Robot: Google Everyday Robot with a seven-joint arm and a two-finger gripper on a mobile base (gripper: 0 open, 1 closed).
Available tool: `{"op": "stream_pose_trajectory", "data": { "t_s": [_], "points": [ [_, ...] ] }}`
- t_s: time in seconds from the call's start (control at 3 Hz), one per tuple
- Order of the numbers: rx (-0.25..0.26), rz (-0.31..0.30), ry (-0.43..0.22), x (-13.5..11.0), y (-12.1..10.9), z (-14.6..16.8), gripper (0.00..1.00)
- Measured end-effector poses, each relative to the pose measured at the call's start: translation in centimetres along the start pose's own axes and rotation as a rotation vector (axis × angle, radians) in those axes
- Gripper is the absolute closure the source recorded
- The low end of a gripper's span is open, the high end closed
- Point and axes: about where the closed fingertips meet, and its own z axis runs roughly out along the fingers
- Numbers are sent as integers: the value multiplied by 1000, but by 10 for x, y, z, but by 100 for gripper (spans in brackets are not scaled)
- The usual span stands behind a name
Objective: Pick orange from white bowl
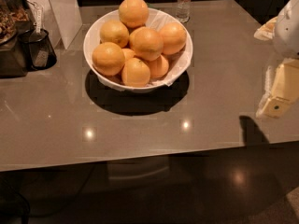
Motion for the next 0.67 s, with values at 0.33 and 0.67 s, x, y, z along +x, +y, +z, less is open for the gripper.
{"op": "stream_pose_trajectory", "data": {
  "t_s": [0.33, 0.67],
  "points": [
    [0, 0, 0, 0, 0, 0, 0],
    [-6, 1, -52, -14, -17, 2, 0]
  ]
}}
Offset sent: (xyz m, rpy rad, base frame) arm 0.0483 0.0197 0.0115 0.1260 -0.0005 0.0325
